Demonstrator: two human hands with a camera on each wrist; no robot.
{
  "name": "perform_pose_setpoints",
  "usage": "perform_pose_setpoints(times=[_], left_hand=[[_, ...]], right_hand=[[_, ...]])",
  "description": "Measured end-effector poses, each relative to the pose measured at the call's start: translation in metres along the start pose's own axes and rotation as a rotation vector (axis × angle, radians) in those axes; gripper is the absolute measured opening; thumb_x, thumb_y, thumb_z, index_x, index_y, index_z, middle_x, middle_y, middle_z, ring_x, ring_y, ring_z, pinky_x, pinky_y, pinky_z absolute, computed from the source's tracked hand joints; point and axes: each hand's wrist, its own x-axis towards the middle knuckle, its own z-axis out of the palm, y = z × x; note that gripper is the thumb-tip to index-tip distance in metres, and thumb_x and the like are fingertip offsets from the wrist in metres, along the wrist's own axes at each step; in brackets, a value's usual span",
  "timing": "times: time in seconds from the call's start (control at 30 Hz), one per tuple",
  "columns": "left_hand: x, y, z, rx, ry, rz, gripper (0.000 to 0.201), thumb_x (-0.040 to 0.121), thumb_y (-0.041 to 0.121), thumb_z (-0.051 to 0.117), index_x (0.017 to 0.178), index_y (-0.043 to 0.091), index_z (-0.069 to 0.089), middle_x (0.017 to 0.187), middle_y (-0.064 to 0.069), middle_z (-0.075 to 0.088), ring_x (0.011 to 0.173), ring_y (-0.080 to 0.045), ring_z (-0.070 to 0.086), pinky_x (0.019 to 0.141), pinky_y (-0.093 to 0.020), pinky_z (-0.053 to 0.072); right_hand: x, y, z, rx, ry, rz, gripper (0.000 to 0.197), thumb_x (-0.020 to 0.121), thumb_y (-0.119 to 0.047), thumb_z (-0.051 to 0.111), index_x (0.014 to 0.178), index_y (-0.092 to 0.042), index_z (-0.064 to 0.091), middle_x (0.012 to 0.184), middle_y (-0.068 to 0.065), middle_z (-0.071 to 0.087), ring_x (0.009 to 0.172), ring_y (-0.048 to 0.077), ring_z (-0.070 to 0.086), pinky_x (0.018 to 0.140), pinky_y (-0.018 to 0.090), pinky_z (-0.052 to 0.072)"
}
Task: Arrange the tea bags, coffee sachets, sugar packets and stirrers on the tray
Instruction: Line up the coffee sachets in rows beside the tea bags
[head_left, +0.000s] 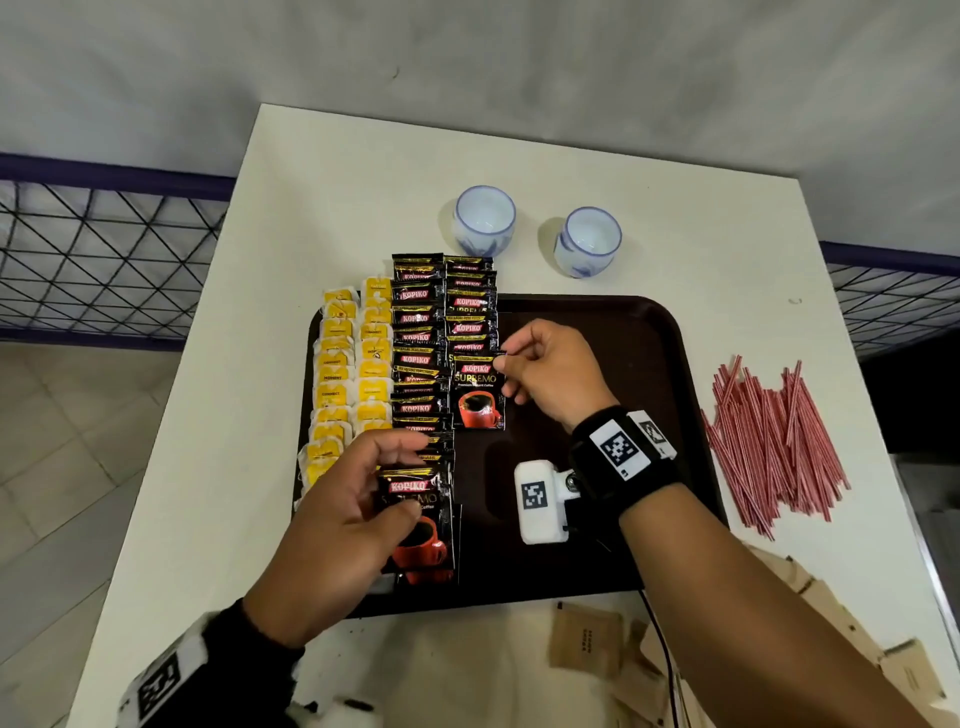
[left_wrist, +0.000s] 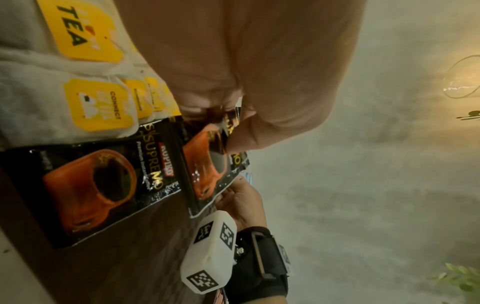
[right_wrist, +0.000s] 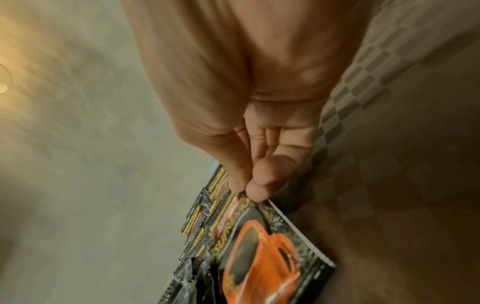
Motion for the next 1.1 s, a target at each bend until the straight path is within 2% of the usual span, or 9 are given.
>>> perform_pose_setpoints(times=[0.17, 0.33, 0.43, 0.53, 0.6, 0.73, 0.87, 1.0, 1.1], left_hand=[[0.0, -0.002, 0.001, -0.022, 0.049, 0.0, 0.049, 0.084, -0.003, 0.073, 0.116, 0.033, 0.064, 0.11, 0.023, 0.067, 0.108, 0.004, 0.064, 0.078, -0.01, 0.051], [0.003, 0.0, 0.002, -0.068, 0.097, -0.014, 0.04, 0.081, 0.001, 0.077, 0.11, 0.028, 0.07, 0.101, 0.015, 0.071, 0.099, -0.011, 0.072, 0.082, -0.031, 0.057], [0.006, 0.003, 0.002, -0.035, 0.12, 0.013, 0.033, 0.086, 0.004, 0.073, 0.105, 0.03, 0.071, 0.094, 0.025, 0.069, 0.09, -0.006, 0.072, 0.07, -0.018, 0.054], [0.011, 0.006, 0.005, -0.049, 0.168, 0.038, 0.03, 0.088, 0.003, 0.071, 0.101, 0.03, 0.072, 0.089, 0.02, 0.067, 0.08, -0.006, 0.072, 0.065, -0.015, 0.054], [0.014, 0.007, 0.009, -0.062, 0.195, 0.054, 0.028, 0.089, 0.003, 0.07, 0.098, 0.029, 0.073, 0.086, 0.016, 0.066, 0.074, -0.007, 0.07, 0.064, -0.023, 0.058], [0.019, 0.008, 0.021, -0.078, 0.199, 0.082, 0.025, 0.087, 0.011, 0.075, 0.093, 0.035, 0.074, 0.086, 0.011, 0.065, 0.078, -0.027, 0.068, 0.074, -0.051, 0.06], [0.018, 0.009, 0.033, -0.059, 0.185, 0.113, 0.032, 0.088, 0.004, 0.071, 0.09, 0.036, 0.073, 0.088, 0.011, 0.071, 0.077, -0.006, 0.067, 0.071, -0.033, 0.055], [0.014, 0.009, 0.031, -0.065, 0.215, 0.111, 0.027, 0.089, 0.014, 0.073, 0.1, 0.037, 0.07, 0.103, 0.009, 0.073, 0.099, -0.012, 0.071, 0.089, -0.046, 0.058], [0.007, 0.008, 0.023, -0.055, 0.236, 0.1, 0.021, 0.09, 0.012, 0.071, 0.104, 0.028, 0.069, 0.102, 0.004, 0.073, 0.096, -0.016, 0.074, 0.088, -0.049, 0.058]], right_hand=[[0.0, 0.002, 0.004, 0.018, 0.011, -0.013, 0.021, 0.086, 0.004, 0.07, 0.08, -0.011, 0.057, 0.063, 0.004, 0.059, 0.044, 0.013, 0.059, 0.04, 0.023, 0.046], [0.0, 0.004, 0.006, 0.023, 0.025, -0.003, 0.021, 0.086, 0.002, 0.072, 0.082, -0.012, 0.056, 0.066, 0.006, 0.06, 0.047, 0.016, 0.061, 0.042, 0.024, 0.047], [-0.009, 0.0, 0.001, 0.005, 0.065, -0.001, 0.019, 0.087, -0.007, 0.073, 0.085, -0.015, 0.056, 0.072, 0.005, 0.06, 0.051, 0.015, 0.062, 0.043, 0.024, 0.047], [-0.035, -0.009, -0.01, 0.033, 0.023, -0.028, 0.01, 0.089, -0.014, 0.073, 0.088, -0.01, 0.064, 0.075, 0.006, 0.065, 0.055, 0.016, 0.063, 0.045, 0.027, 0.046], [-0.059, -0.012, -0.016, 0.16, -0.124, -0.02, 0.006, 0.09, -0.013, 0.071, 0.088, -0.008, 0.068, 0.075, 0.007, 0.067, 0.057, 0.019, 0.062, 0.045, 0.026, 0.044], [-0.095, -0.004, -0.018, 0.301, -0.344, -0.017, 0.012, 0.084, -0.006, 0.074, 0.094, -0.002, 0.07, 0.075, 0.009, 0.069, 0.058, 0.017, 0.064, 0.045, 0.021, 0.044], [-0.104, 0.004, -0.015, 0.255, -0.279, -0.044, 0.007, 0.087, 0.006, 0.068, 0.092, 0.01, 0.065, 0.067, 0.007, 0.065, 0.054, 0.014, 0.062, 0.044, 0.021, 0.044], [-0.091, 0.002, -0.021, 0.225, -0.163, -0.031, 0.003, 0.088, 0.008, 0.066, 0.087, 0.008, 0.063, 0.06, 0.007, 0.062, 0.048, 0.012, 0.06, 0.043, 0.021, 0.045], [-0.068, 0.003, -0.024, 0.201, -0.061, -0.01, 0.013, 0.088, 0.009, 0.065, 0.081, -0.001, 0.062, 0.063, 0.013, 0.06, 0.048, 0.014, 0.06, 0.043, 0.022, 0.048]])
